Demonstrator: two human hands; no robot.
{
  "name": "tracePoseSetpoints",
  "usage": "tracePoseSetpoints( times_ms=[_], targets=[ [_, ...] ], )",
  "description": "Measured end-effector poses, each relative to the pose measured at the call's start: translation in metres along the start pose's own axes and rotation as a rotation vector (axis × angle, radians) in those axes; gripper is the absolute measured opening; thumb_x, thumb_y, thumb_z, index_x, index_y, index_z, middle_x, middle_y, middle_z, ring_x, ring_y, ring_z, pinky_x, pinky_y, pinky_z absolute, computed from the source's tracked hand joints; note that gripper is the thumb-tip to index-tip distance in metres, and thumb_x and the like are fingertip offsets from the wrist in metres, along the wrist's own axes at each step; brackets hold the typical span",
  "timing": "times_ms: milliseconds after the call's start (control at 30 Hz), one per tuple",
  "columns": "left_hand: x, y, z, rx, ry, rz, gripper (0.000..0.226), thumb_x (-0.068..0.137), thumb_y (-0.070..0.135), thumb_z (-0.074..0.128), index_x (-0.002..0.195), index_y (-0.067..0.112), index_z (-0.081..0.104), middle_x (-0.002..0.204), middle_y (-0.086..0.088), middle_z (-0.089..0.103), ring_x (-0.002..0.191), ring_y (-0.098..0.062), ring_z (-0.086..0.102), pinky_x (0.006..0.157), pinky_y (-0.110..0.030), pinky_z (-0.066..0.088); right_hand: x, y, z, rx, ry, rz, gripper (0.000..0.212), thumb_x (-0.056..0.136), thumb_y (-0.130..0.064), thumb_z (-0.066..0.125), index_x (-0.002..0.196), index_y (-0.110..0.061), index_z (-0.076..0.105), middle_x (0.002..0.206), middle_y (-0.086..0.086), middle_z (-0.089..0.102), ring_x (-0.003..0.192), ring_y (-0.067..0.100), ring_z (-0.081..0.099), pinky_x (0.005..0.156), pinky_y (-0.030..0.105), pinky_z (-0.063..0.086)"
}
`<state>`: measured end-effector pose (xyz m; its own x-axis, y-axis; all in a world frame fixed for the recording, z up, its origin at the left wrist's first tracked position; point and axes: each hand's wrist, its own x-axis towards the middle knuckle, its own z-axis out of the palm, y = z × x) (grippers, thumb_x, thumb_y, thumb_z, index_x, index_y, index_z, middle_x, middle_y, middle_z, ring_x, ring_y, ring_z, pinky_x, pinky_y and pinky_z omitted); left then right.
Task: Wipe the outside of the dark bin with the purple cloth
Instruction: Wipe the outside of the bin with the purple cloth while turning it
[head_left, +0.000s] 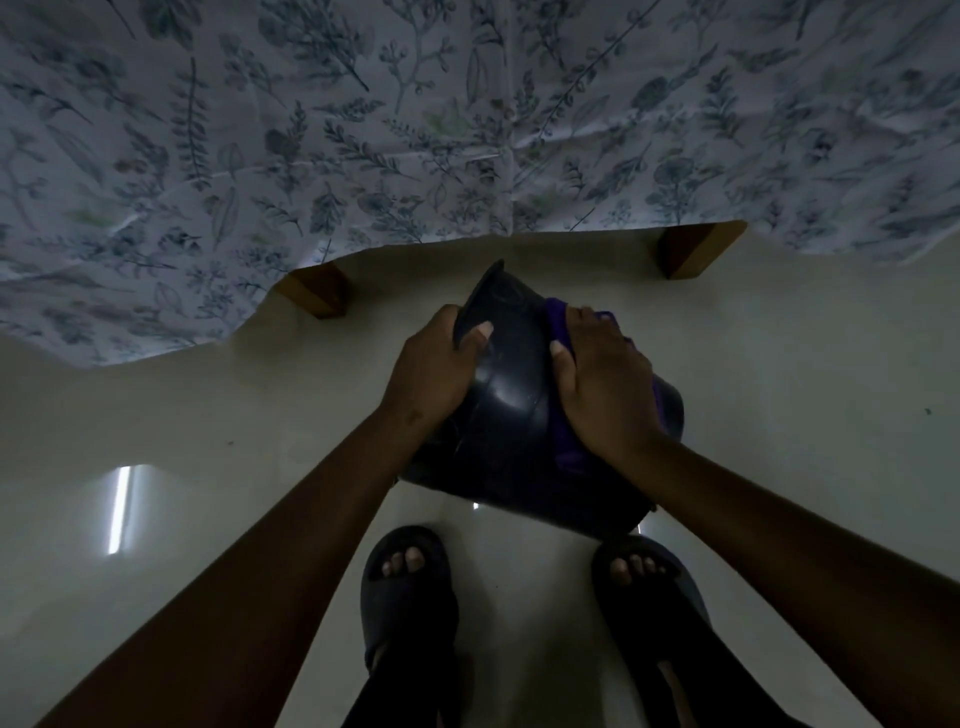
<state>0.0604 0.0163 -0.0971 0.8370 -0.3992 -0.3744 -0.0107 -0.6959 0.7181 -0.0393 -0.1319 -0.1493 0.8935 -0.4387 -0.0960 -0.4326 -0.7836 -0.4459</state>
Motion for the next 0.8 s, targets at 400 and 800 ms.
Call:
tracePoseSetpoints(
  times_ms=[400, 800],
  targets=[
    [0.014, 0.007, 0.005, 0.057, 0.037, 0.003, 0.025, 0.1, 0.034, 0.042, 0.106, 0.013, 0.055, 0.094, -0.002, 0.062, 0.086, -0.021, 0.059, 0.075, -0.031, 0.045, -0.012, -0.005, 0.006, -0.1, -0.032, -0.234, 0.051, 0.101, -0.039, 0.024, 0.148, -0.022, 0.03, 0.154, 0.005, 0.033, 0.141, 0.025, 0.032, 0.109, 0.042, 0.03],
    [0.033, 0.016, 0.008, 0.104, 0.045, -0.052, 0.022, 0.099, 0.034, 0.044, 0.098, 0.015, 0.055, 0.093, -0.002, 0.057, 0.084, -0.019, 0.053, 0.073, -0.029, 0.038, -0.074, -0.02, 0.015, -0.142, -0.111, -0.285, 0.057, 0.099, -0.04, 0.023, 0.152, -0.026, 0.009, 0.162, 0.002, 0.005, 0.149, 0.024, 0.001, 0.117, 0.046, 0.01]
  ],
)
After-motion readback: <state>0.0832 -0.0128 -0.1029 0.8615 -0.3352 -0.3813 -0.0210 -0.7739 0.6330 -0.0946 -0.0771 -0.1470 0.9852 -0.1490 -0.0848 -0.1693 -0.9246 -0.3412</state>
